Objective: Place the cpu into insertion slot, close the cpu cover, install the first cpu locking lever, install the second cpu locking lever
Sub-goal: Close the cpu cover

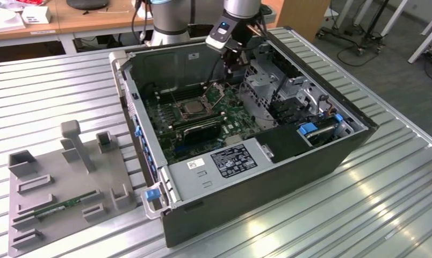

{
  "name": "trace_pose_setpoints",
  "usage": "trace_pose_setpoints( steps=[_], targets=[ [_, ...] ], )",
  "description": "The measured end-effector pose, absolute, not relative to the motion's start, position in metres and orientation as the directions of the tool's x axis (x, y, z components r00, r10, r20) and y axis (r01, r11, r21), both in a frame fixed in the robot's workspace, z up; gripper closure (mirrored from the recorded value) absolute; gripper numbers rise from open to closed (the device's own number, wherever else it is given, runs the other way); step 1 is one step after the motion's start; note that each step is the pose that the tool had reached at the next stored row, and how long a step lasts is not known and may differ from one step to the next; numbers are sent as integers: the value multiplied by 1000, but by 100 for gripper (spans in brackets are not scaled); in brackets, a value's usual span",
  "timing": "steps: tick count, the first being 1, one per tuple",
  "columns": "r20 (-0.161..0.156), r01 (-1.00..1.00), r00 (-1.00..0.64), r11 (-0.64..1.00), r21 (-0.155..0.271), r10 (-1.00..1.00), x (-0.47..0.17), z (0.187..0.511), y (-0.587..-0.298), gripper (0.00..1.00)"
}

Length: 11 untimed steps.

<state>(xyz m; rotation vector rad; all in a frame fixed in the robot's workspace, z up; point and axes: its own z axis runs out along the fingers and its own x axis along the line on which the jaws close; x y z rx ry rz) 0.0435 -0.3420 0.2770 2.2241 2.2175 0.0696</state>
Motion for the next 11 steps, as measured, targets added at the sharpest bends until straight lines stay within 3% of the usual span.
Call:
trace_pose_setpoints(
  steps=[11],
  targets=[
    [31, 1000, 3, -3, 31, 1000, 44, 257, -342, 89]
  ],
)
